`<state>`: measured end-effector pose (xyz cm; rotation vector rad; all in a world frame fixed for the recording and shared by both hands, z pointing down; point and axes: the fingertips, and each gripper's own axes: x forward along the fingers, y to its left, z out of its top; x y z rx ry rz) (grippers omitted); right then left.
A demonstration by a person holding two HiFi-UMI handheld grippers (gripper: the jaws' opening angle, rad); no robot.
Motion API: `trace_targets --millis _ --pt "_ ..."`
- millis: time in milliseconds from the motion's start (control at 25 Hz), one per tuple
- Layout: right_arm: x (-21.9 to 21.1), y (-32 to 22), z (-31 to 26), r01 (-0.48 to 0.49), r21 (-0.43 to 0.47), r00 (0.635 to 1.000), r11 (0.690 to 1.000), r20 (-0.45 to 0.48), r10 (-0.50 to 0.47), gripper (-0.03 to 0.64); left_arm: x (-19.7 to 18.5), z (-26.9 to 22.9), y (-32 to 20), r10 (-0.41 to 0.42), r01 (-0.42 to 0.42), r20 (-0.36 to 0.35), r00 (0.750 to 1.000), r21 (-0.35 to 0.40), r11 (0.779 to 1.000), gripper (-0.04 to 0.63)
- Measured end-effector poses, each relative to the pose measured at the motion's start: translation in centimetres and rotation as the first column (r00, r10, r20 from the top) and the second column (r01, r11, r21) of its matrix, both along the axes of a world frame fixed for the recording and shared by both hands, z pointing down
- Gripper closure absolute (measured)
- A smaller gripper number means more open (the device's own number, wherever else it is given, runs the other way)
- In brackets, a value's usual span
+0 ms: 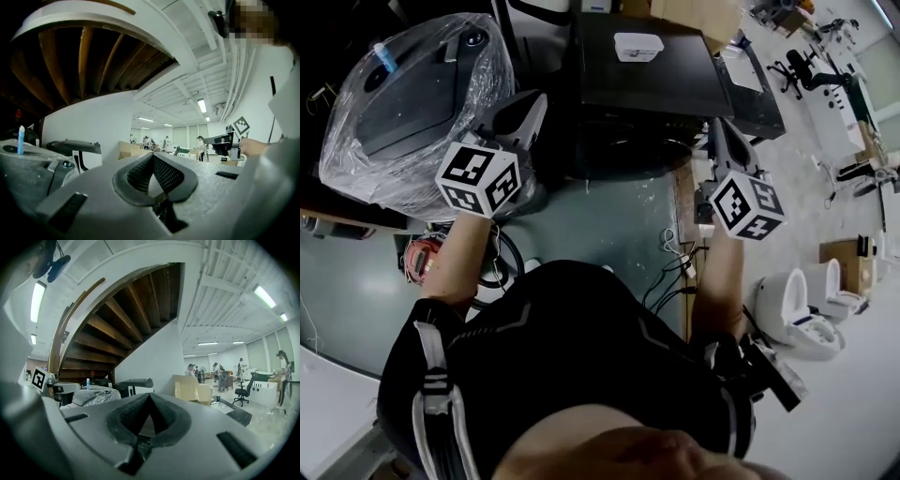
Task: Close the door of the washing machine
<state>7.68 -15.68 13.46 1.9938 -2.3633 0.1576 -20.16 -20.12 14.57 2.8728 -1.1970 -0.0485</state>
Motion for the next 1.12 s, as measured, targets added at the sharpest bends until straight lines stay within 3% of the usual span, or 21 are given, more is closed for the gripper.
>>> trace_targets --millis 120,360,600,1120 --pt "-1.2 0.2 -0.7 0.005 0.02 1.0 1.0 -0.003 -0.005 0.614 -1.0 -1.6 0.2 -0.003 0.002 0.005 1.0 0.039 0.999 0.592" --pt "-2.6 0.2 -0.9 -0.016 0.03 0.997 0.999 -0.079 0.018 0.614 -3.9 -2.3 -1.3 -0.085 0.084 0.02 0.996 0.032 0.996 0.592" --pt "-3.4 0.0 -0.6 -0.018 0.029 0.994 0.999 -0.108 0.021 0.614 -4.4 -3.0 -0.6 -0.067 0.068 -0.023 0.998 0.083 0.994 0.592" --pt "-3.5 0.1 -0.7 -0.001 0.017 0.998 1.0 -0.059 0.002 0.614 -5.6 -1.7 -1.5 -0.097 0.099 -0.047 0.994 0.034 0.994 0.591"
